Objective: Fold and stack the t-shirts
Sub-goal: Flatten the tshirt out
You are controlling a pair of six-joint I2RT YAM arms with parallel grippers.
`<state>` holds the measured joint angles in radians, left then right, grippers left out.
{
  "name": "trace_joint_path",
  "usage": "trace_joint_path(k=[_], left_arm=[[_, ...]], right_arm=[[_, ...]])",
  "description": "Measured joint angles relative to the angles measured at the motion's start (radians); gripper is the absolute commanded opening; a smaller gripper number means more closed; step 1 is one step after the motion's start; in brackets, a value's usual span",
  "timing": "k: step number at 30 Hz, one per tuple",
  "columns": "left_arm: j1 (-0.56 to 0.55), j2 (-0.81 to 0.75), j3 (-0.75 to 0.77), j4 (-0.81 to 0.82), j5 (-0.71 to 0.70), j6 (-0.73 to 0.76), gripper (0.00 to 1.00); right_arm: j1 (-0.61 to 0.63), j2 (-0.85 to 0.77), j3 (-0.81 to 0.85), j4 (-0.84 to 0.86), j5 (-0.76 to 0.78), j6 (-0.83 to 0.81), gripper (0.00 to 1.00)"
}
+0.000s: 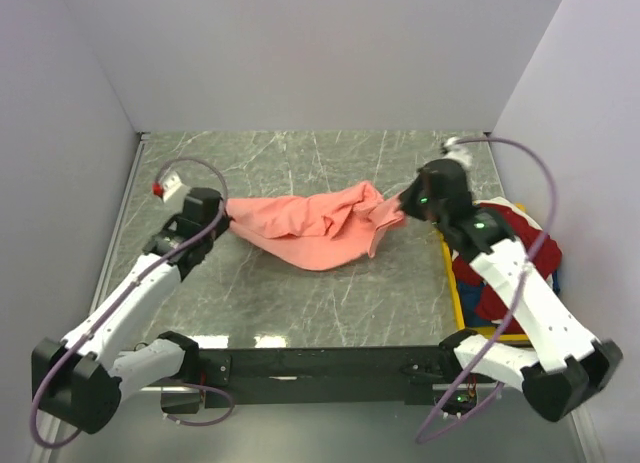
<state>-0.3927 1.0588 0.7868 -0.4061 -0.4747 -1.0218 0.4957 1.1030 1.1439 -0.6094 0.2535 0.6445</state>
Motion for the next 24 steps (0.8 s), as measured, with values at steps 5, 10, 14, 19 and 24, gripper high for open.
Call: trace_joint_path(k=[5, 10, 14, 19, 24], left_arm=[[0.056, -0.049, 0.229, -0.087, 0.011, 0.068, 0.0], [0.076, -0.08, 0.461, -0.169, 0.006, 0.129, 0.0], [0.081, -0.124, 0.61, -0.236, -0.003, 0.171, 0.0], [0.082, -0.151, 0.754, -0.29, -0.023, 0.205, 0.0], [0.082, -0.136, 0.841, -0.291, -0.047, 0.235, 0.0]], right_arm=[[-0.156, -0.075, 0.167, -0.106, -0.049, -0.029, 0.0], [-0.259, -0.082, 0.383, -0.199, -0.084, -0.042, 0.0], [-0.292, -0.095, 0.538, -0.259, -0.101, -0.043, 0.0], [-0.294, -0.097, 0.715, -0.318, -0.117, -0.043, 0.0], [-0.294, -0.066, 0.874, -0.321, -0.122, -0.043, 0.0]])
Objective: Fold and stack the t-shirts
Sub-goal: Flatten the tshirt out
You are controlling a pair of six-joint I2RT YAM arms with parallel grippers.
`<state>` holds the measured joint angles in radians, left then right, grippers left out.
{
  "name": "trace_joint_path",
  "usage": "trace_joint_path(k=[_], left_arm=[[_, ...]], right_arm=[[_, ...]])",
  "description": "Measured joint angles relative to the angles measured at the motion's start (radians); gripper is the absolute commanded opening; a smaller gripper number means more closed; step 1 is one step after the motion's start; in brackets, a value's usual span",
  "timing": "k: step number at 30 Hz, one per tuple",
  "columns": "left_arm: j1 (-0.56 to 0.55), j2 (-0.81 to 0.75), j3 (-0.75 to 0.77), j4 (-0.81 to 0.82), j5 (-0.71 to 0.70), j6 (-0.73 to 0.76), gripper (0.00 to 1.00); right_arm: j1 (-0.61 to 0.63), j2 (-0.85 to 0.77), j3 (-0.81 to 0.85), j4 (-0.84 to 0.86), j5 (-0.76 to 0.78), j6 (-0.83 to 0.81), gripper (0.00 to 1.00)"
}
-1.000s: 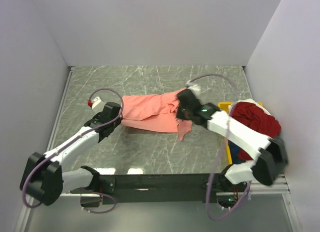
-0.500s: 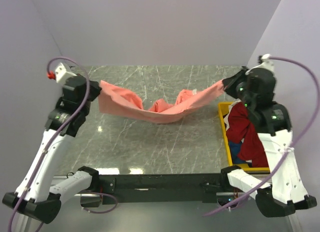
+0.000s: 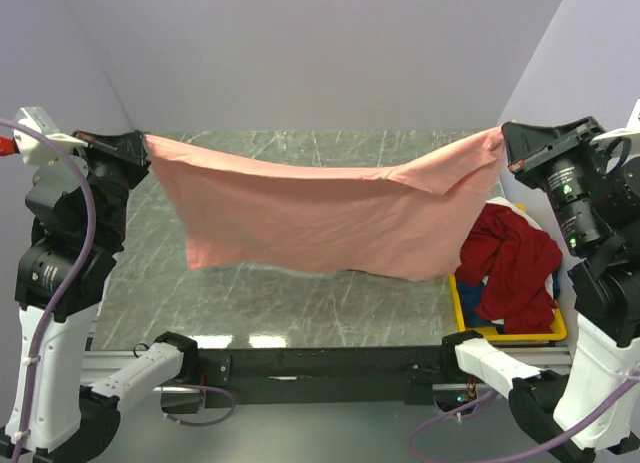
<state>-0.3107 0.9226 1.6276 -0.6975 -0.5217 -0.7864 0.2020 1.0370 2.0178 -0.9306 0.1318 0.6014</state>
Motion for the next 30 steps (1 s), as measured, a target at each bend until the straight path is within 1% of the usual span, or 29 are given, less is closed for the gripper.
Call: trace_joint_path(k=[3, 5, 7, 9, 11, 12, 13, 16, 17, 18, 19, 20, 23, 27, 29, 30], left_arm=[[0.006, 0.052, 0.033, 0.029, -0.026, 0.027, 0.0], [0.032, 0.137, 0.078, 0.073, -0.027, 0.049, 0.0], [0.072, 0.226, 0.119, 0.123, -0.011, 0.066, 0.0], [0.132, 0.349, 0.182, 0.185, 0.03, 0.085, 0.0], [0.185, 0.465, 0.246, 0.229, 0.069, 0.096, 0.0], [0.21, 0.533, 0.301, 0.241, 0.1, 0.099, 0.0], [0.237, 0.61, 0.37, 0.248, 0.13, 0.103, 0.0], [0.311, 0.833, 0.643, 0.271, 0.233, 0.1, 0.0], [0.334, 0.891, 0.713, 0.297, 0.271, 0.094, 0.0], [0.356, 0.93, 0.752, 0.321, 0.305, 0.087, 0.0], [0.371, 0.942, 0.762, 0.339, 0.33, 0.082, 0.0], [0.388, 0.948, 0.757, 0.353, 0.36, 0.074, 0.0], [0.419, 0.916, 0.694, 0.417, 0.41, 0.059, 0.0], [0.433, 0.779, 0.507, 0.482, 0.447, 0.042, 0.0], [0.436, 0.686, 0.383, 0.514, 0.459, 0.03, 0.0], [0.439, 0.626, 0.298, 0.537, 0.462, 0.021, 0.0]], right_arm=[[0.0, 0.035, 0.031, 0.052, 0.002, 0.0, 0.0], [-0.005, 0.089, 0.031, 0.115, 0.003, 0.001, 0.0], [-0.018, 0.166, 0.032, 0.188, -0.004, 0.007, 0.0], [-0.03, 0.261, 0.036, 0.266, -0.012, 0.015, 0.0], [-0.043, 0.389, 0.106, 0.307, -0.023, 0.028, 0.0], [-0.045, 0.457, 0.159, 0.324, -0.028, 0.031, 0.0], [-0.05, 0.561, 0.238, 0.348, -0.033, 0.034, 0.0], [-0.059, 0.799, 0.473, 0.393, -0.046, 0.04, 0.0], [-0.061, 0.853, 0.516, 0.423, -0.047, 0.041, 0.0], [-0.063, 0.876, 0.518, 0.451, -0.046, 0.041, 0.0], [-0.063, 0.88, 0.499, 0.473, -0.046, 0.041, 0.0], [-0.064, 0.864, 0.445, 0.521, -0.045, 0.04, 0.0], [-0.065, 0.758, 0.279, 0.598, -0.038, 0.031, 0.0], [-0.065, 0.556, 0.092, 0.692, -0.034, 0.018, 0.0], [-0.065, 0.42, -0.034, 0.735, -0.035, 0.017, 0.0], [-0.065, 0.354, -0.103, 0.764, -0.036, 0.018, 0.0]])
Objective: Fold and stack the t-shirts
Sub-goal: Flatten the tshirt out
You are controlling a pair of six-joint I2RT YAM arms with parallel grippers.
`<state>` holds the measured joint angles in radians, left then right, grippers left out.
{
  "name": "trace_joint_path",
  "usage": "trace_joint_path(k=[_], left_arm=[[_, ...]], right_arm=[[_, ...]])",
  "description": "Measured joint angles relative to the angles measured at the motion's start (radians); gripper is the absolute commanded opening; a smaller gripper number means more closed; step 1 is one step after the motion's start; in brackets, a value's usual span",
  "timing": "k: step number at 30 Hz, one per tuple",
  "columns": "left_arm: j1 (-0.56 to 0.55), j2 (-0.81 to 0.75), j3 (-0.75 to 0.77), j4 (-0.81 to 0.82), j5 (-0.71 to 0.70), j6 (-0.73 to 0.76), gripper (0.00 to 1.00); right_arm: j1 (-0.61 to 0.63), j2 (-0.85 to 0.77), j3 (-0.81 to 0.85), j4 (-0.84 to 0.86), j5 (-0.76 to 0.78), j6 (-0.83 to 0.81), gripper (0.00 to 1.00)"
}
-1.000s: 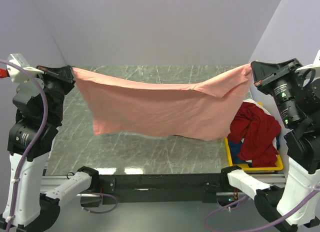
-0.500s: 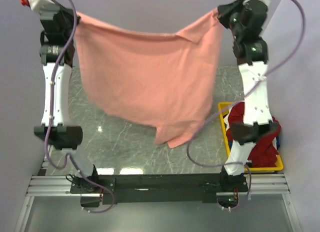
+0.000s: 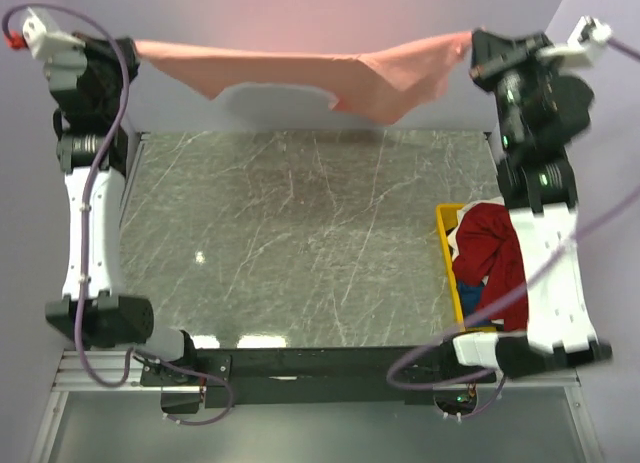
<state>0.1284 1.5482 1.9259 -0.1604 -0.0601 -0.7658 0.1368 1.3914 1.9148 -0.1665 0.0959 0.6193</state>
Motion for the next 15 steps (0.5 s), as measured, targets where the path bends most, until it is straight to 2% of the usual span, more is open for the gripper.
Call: trace_joint_path(k=[7, 11, 15], left_arm=[[0.014, -0.318, -0.58, 0.083, 0.003, -0.079, 0.0], [0.015, -0.412, -0.947, 0.09, -0.003, -0.15, 0.0], [0.016, -0.467, -1.256, 0.032, -0.025, -0.21, 0.0]], right_arm=[[-0.005, -0.391, -0.616, 0.089, -0.042, 0.068, 0.0], [-0.006, -0.466, -1.017, 0.078, -0.093, 0.12, 0.0], [-0.006, -0.483, -1.351, -0.047, -0.148, 0.159, 0.0]])
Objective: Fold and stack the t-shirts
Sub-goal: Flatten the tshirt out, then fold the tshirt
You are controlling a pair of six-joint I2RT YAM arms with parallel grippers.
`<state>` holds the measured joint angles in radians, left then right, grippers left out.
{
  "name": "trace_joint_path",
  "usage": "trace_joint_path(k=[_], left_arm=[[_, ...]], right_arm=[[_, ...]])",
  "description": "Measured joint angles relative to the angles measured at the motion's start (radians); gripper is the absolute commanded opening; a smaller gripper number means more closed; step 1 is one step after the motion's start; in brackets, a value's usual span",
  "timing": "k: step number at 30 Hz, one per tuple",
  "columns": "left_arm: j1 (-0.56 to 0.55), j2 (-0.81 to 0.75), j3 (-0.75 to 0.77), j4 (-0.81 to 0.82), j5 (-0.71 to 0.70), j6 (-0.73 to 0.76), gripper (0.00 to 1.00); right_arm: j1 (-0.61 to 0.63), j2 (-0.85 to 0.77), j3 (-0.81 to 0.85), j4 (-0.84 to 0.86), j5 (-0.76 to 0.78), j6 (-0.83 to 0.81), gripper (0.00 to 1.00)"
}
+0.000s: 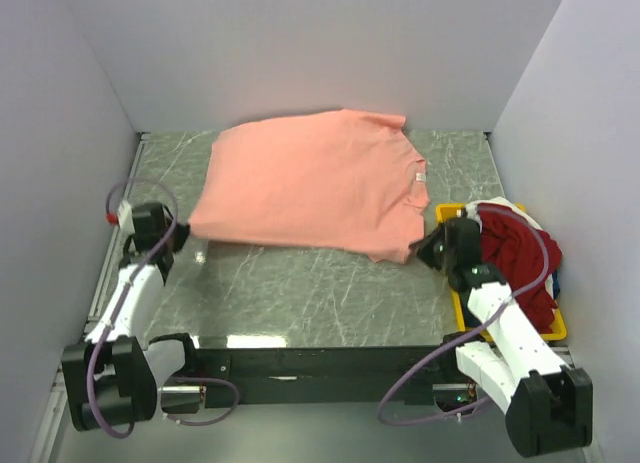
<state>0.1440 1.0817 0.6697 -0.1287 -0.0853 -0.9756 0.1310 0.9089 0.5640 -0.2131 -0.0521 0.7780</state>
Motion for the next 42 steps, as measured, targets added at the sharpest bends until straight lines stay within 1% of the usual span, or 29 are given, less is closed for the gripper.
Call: trace_joint_path(k=[3, 5, 8, 12, 17, 20, 22, 24, 29, 32, 38, 42], left_arm=[[0.001, -0.089, -0.161, -0.079, -0.041, -0.045, 0.0], [0.002, -0.161, -0.206, -0.127, -0.078, -0.07, 0.0], [0.003, -0.275, -0.224, -0.175, -0.134, -0.104, 0.0], [0.003, -0.383, -0.226, -0.208, -0.182, -0.126, 0.01], [0.003, -0.413, -0.226, -0.266, -0.213, -0.129, 0.01], [0.003, -0.411, -0.226, -0.29, -0.216, -0.128, 0.01], [0.003, -0.406, -0.226, -0.299, -0.216, -0.127, 0.01], [0.003, -0.396, -0.226, -0.304, -0.215, -0.126, 0.01], [0.003, -0.379, -0.224, -0.32, -0.207, -0.127, 0.02], [0.003, -0.387, -0.219, -0.359, -0.209, -0.129, 0.03], [0.003, -0.463, -0.215, -0.465, -0.231, -0.164, 0.03], [0.003, -0.442, -0.182, -0.517, -0.257, -0.183, 0.02]], right_arm=[[0.003, -0.1, -0.142, -0.085, -0.028, 0.018, 0.0], [0.011, -0.181, -0.184, -0.123, -0.043, 0.021, 0.0], [0.027, -0.267, -0.199, -0.161, -0.054, 0.025, 0.0], [0.04, -0.373, -0.22, -0.232, -0.071, 0.029, 0.0], [0.043, -0.496, -0.233, -0.343, -0.086, 0.041, 0.0], [0.046, -0.512, -0.214, -0.37, -0.086, 0.039, 0.0], [0.05, -0.456, -0.173, -0.377, -0.087, 0.034, 0.0], [0.062, -0.366, -0.116, -0.369, -0.084, 0.026, 0.0], [0.127, -0.1, 0.06, -0.311, -0.037, -0.002, 0.0], [0.155, 0.054, 0.152, -0.263, -0.013, -0.018, 0.0], [0.166, 0.242, 0.257, -0.22, 0.026, -0.046, 0.0], [0.166, 0.348, 0.328, -0.2, 0.035, -0.07, 0.0]])
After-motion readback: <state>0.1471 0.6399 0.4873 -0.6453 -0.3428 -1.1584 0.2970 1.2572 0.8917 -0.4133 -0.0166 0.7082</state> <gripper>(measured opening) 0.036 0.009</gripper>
